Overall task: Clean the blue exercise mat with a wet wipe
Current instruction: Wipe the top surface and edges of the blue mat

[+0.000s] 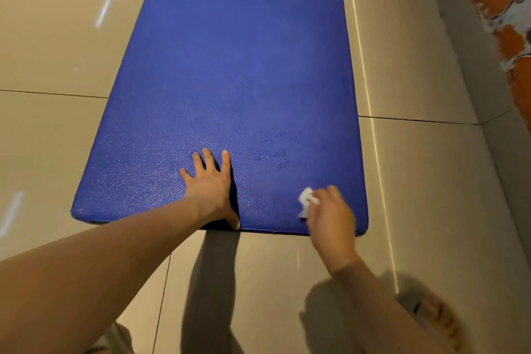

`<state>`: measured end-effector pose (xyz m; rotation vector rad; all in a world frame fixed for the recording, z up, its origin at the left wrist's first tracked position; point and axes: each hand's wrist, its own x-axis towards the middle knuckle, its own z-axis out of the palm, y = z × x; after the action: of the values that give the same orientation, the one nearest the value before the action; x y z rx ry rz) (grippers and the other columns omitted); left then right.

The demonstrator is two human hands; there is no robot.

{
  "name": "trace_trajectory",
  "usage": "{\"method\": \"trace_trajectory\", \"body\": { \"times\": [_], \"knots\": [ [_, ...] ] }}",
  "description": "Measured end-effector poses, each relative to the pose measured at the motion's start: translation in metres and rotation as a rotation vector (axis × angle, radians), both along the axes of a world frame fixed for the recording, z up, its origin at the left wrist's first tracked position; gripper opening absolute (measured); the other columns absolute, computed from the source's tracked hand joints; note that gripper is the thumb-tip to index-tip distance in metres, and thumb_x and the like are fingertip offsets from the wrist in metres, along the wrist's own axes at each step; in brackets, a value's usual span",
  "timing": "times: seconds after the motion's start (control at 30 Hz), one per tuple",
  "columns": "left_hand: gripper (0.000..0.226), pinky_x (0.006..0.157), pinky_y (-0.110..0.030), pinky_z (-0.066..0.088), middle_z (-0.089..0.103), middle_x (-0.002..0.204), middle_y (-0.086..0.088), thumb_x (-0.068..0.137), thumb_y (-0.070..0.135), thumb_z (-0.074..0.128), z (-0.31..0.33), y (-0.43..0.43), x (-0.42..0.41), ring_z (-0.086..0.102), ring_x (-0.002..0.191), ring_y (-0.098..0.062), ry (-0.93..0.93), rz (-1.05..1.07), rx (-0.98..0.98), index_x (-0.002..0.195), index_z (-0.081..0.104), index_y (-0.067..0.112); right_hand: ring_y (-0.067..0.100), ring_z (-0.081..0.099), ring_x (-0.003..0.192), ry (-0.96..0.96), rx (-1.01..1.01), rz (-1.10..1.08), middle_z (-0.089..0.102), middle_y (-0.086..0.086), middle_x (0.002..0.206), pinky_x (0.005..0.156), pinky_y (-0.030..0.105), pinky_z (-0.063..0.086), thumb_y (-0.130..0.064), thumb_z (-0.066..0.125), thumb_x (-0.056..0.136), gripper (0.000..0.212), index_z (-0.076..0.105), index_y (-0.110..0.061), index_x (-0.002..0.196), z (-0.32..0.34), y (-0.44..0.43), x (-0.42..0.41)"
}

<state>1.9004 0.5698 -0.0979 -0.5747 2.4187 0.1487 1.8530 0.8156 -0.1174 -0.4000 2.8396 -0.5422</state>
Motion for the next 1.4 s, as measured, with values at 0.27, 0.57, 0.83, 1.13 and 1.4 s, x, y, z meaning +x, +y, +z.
{"method": "trace_trajectory", "body": {
  "times": [0.27, 0.57, 0.83, 1.13, 1.4],
  "knots": [
    [0.17, 0.119, -0.071, 0.014, -0.016, 0.165, -0.025, 0.044, 0.071, 0.092, -0.001, 0.001, 0.0, -0.012, 0.152, -0.051, -0.005, 0.005, -0.021, 0.158, -0.023, 0.017, 0.024, 0.063, 0.093, 0.057, -0.18, -0.044, 0.06, 0.005, 0.109, 0.081, 0.035, 0.057, -0.014, 0.061, 0.098, 0.015, 0.07, -0.008, 0.109, -0.012, -0.073, 0.03],
    [0.17, 0.119, -0.072, 0.012, -0.019, 0.165, -0.024, 0.045, 0.07, 0.092, 0.0, 0.0, -0.003, -0.015, 0.151, -0.051, -0.028, 0.01, 0.004, 0.157, -0.024, 0.018, 0.026, 0.063, 0.083, 0.15, -0.066, 0.11, 0.062, 0.008, 0.096, 0.069, 0.036, 0.057, -0.01, 0.078, 0.084, 0.02, 0.076, -0.011, 0.104, -0.005, -0.032, -0.005],
    [0.169, 0.119, -0.072, 0.011, -0.019, 0.165, -0.024, 0.046, 0.072, 0.091, -0.001, -0.001, -0.003, -0.015, 0.151, -0.052, -0.023, 0.004, 0.001, 0.157, -0.024, 0.018, 0.026, 0.059, 0.09, 0.177, -0.057, -0.154, 0.06, 0.012, 0.104, 0.075, 0.042, 0.058, -0.012, 0.07, 0.093, 0.021, 0.069, -0.001, 0.112, -0.007, -0.037, -0.006],
    [0.153, 0.119, -0.072, 0.013, -0.017, 0.164, -0.027, 0.063, 0.065, 0.087, -0.01, -0.002, 0.001, -0.014, 0.152, -0.05, 0.019, 0.003, -0.034, 0.157, -0.024, 0.018, 0.022, 0.05, 0.114, 0.128, -0.154, 0.46, 0.057, 0.004, 0.125, 0.101, 0.036, 0.045, -0.017, 0.069, 0.09, 0.029, 0.068, -0.013, 0.118, -0.005, -0.12, 0.026],
    [0.171, 0.118, -0.074, 0.008, -0.021, 0.164, -0.025, 0.043, 0.075, 0.089, -0.006, -0.005, 0.001, -0.018, 0.151, -0.051, 0.002, -0.007, 0.013, 0.157, -0.024, 0.019, 0.022, 0.058, 0.108, 0.287, 0.194, 0.217, 0.064, 0.003, 0.121, 0.096, 0.036, 0.049, -0.017, 0.081, 0.083, 0.046, 0.066, -0.015, 0.127, -0.012, 0.004, -0.043]
  ]
}}
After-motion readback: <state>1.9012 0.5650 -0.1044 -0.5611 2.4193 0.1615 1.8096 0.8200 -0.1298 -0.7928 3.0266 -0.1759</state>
